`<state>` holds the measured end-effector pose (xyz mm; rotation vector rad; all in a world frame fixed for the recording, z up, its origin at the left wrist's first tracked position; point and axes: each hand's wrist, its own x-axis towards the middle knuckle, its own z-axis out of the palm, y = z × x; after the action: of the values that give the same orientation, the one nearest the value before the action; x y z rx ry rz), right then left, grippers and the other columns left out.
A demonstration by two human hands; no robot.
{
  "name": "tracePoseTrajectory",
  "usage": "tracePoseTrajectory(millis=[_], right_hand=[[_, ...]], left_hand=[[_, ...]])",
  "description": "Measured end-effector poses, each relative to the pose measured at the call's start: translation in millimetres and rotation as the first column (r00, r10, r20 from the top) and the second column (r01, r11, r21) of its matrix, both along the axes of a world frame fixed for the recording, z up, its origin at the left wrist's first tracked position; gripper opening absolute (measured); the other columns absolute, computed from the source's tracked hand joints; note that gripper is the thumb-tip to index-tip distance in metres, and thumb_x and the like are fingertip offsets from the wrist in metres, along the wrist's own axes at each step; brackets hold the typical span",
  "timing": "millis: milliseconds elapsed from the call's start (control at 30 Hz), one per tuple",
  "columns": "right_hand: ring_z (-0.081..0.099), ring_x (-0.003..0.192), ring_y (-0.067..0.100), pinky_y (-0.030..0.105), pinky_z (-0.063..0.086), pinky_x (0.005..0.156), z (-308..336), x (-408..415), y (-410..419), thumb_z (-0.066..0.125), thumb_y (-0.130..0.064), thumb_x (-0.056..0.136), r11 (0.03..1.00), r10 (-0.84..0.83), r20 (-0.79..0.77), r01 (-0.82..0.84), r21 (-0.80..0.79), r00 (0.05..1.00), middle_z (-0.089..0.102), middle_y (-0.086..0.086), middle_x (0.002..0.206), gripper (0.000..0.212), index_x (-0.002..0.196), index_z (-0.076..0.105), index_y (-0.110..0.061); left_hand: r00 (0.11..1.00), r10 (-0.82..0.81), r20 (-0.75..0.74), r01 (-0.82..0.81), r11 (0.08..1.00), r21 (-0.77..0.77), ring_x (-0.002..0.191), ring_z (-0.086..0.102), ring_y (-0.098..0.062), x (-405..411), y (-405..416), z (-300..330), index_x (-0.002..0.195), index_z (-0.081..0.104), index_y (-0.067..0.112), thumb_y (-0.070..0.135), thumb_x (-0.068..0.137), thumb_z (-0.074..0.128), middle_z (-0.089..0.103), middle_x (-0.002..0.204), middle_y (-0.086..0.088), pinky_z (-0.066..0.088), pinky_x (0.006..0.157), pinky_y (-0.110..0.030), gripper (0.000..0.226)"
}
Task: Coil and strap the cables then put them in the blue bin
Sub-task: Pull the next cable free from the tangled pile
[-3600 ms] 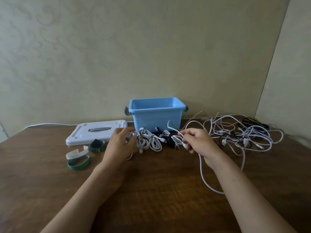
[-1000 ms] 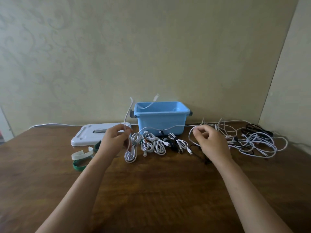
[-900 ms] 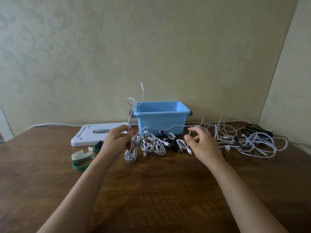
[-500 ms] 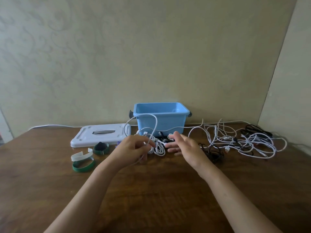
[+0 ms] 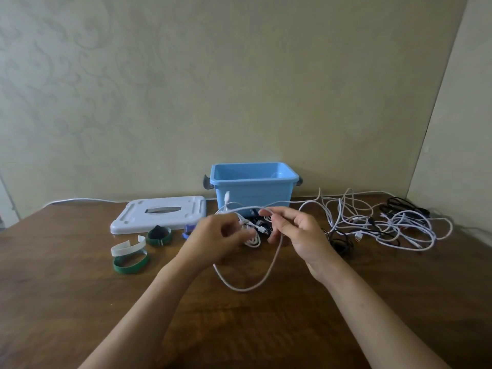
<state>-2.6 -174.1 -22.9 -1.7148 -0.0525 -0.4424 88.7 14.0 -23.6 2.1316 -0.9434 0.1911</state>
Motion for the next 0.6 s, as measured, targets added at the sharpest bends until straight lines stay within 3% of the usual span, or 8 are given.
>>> tracePoseTrajectory(millis=[67, 133, 267, 367, 433, 500, 600], right_hand=[[0.067, 0.076, 0.016, 0.023, 0.053, 0.084, 4, -2, 0, 0.051, -0.013, 0.105, 0.998, 0.024, 0.008, -0.025, 0.064, 1.000, 0.065, 0.001, 0.069, 0.023, 0.109, 0.073, -0.017], [0.064, 0.072, 0.020, 0.028, 0.056, 0.077, 6, -3, 0, 0.051, -0.010, 0.105, 0.992, 0.049, 0.016, -0.050, 0.112, 0.999, 0.063, 0.001, 0.073, 0.022, 0.107, 0.073, -0.012], [0.057, 0.064, 0.016, 0.034, 0.053, 0.073, 6, -1, -4, 0.050, -0.006, 0.104, 0.991, 0.045, 0.003, -0.045, 0.124, 0.999, 0.061, -0.001, 0.075, 0.023, 0.107, 0.073, -0.009], [0.055, 0.062, 0.014, 0.035, 0.053, 0.074, 6, -2, -6, 0.049, -0.004, 0.104, 0.982, 0.061, 0.013, -0.062, 0.178, 0.998, 0.059, 0.003, 0.077, 0.024, 0.107, 0.072, -0.008], [0.054, 0.060, 0.013, 0.034, 0.052, 0.072, 6, 0, -8, 0.048, -0.004, 0.104, 0.975, 0.061, 0.022, -0.064, 0.214, 0.998, 0.059, 0.003, 0.077, 0.024, 0.106, 0.071, -0.009], [0.052, 0.057, 0.012, 0.031, 0.050, 0.068, 4, 2, -8, 0.047, -0.005, 0.104, 0.973, 0.047, 0.018, -0.050, 0.226, 0.999, 0.058, 0.002, 0.077, 0.024, 0.104, 0.071, -0.009], [0.044, 0.052, 0.010, 0.025, 0.044, 0.058, 2, 3, -9, 0.047, -0.008, 0.105, 0.973, -0.008, -0.007, 0.010, 0.231, 1.000, 0.055, 0.002, 0.077, 0.025, 0.102, 0.072, -0.009]], left_hand=[[0.977, 0.206, 0.057, -0.196, 0.969, -0.153, 0.048, 0.040, -0.014, 4, 6, 0, 0.063, 0.042, 0.014, 0.059, 0.077, 0.070, 0.044, 0.053, 0.002, 0.037, 0.049, -0.027, 0.055], [0.937, 0.344, 0.057, -0.320, 0.914, -0.251, 0.049, 0.034, -0.020, 5, 10, 3, 0.060, 0.031, 0.018, 0.051, 0.082, 0.073, 0.032, 0.051, 0.005, 0.028, 0.050, -0.031, 0.058], [0.876, 0.481, -0.023, -0.467, 0.838, -0.283, 0.054, 0.039, -0.016, 6, 13, 7, 0.071, 0.041, 0.015, 0.055, 0.084, 0.067, 0.045, 0.060, 0.003, 0.031, 0.051, -0.031, 0.049], [0.899, 0.420, -0.125, -0.438, 0.851, -0.290, 0.063, 0.060, -0.007, 7, 13, 9, 0.096, 0.054, 0.023, 0.051, 0.089, 0.066, 0.061, 0.084, 0.008, 0.043, 0.048, -0.022, 0.031], [0.934, 0.305, -0.186, -0.354, 0.866, -0.354, 0.070, 0.065, -0.007, 10, 14, 8, 0.103, 0.062, 0.028, 0.038, 0.094, 0.065, 0.067, 0.093, 0.006, 0.047, 0.046, -0.015, 0.014], [0.960, 0.183, -0.213, -0.259, 0.872, -0.415, 0.080, 0.067, -0.010, 11, 16, 7, 0.100, 0.071, 0.027, 0.028, 0.097, 0.062, 0.072, 0.092, 0.003, 0.051, 0.053, -0.017, 0.010], [0.948, 0.047, -0.314, -0.210, 0.835, -0.508, 0.081, 0.065, -0.015, 4, 15, 10, 0.089, 0.077, 0.016, 0.021, 0.098, 0.057, 0.072, 0.087, -0.011, 0.055, 0.061, -0.027, 0.023]])
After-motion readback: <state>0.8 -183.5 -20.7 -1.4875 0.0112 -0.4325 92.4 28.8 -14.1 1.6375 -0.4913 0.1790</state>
